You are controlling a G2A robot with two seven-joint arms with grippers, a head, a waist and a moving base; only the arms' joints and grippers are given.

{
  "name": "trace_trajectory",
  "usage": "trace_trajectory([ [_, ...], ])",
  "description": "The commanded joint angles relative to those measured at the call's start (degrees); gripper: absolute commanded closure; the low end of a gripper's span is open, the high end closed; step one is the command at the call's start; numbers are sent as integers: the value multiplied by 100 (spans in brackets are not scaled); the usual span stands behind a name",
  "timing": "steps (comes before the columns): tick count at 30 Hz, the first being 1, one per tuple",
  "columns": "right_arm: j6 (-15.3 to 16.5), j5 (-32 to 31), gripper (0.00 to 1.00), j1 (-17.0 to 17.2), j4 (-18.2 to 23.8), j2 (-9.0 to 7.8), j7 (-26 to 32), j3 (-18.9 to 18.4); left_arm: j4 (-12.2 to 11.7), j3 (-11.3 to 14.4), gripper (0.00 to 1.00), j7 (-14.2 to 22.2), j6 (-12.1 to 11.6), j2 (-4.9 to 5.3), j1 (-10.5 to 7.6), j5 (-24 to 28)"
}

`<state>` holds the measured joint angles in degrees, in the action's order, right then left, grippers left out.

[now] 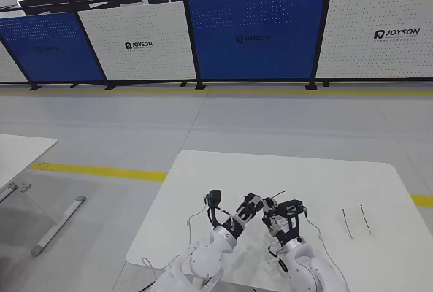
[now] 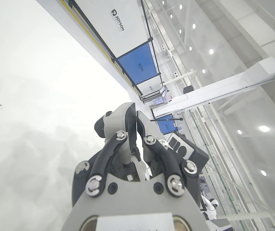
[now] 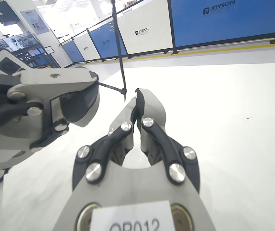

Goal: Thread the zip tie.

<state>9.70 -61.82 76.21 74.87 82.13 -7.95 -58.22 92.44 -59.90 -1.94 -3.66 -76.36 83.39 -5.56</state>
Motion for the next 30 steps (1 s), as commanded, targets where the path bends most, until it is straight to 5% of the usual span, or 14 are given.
trace_trajectory([
  [1, 2, -9, 100, -2, -3, 1, 1, 4, 5, -1, 100, 3, -24, 2, 9, -8],
  [4, 15, 20, 100, -6, -12, 3, 46, 2, 3, -10, 100, -7, -36, 3, 10, -8],
  [6, 30, 20, 78, -8, -18, 1, 65, -2, 1, -12, 100, -16, -35, 2, 10, -6],
  [8, 57, 0, 72, -2, -19, -3, 58, -8, 1, -12, 100, -22, -33, 1, 10, -7],
  [30, 7, -114, 77, 131, 253, -33, -31, -99, -41, 18, 100, -28, 32, -6, -19, -61],
])
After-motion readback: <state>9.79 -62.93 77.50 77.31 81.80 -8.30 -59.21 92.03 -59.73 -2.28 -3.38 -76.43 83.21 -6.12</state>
